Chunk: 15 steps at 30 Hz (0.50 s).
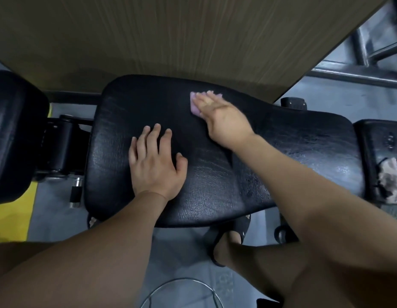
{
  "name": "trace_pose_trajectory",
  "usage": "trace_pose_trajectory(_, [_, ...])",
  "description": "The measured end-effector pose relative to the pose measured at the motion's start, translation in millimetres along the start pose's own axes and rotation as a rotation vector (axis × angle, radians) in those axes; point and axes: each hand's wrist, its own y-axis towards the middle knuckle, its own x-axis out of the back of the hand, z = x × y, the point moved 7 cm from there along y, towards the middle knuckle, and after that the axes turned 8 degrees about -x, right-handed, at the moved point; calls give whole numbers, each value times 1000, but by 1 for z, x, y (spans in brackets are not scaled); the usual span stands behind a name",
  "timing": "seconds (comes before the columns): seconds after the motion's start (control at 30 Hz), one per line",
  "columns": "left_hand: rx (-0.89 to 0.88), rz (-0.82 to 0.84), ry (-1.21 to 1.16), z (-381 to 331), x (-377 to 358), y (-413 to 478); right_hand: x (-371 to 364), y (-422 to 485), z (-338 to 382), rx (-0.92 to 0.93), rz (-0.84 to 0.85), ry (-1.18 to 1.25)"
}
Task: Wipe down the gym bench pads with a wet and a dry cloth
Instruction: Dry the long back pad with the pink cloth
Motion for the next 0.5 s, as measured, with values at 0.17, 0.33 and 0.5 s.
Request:
trace_pose_trajectory(0.17, [2, 2, 0, -1, 0, 0, 23, -10, -87, -330, -69, 19])
trace_pose_trajectory(0.33, [11, 18, 7, -1, -1, 0, 36, -40, -101, -502, -88, -1])
trace_pose_trajectory(0.5, [14, 20, 7, -1, 0, 0, 14, -44, -29, -180, -8, -18])
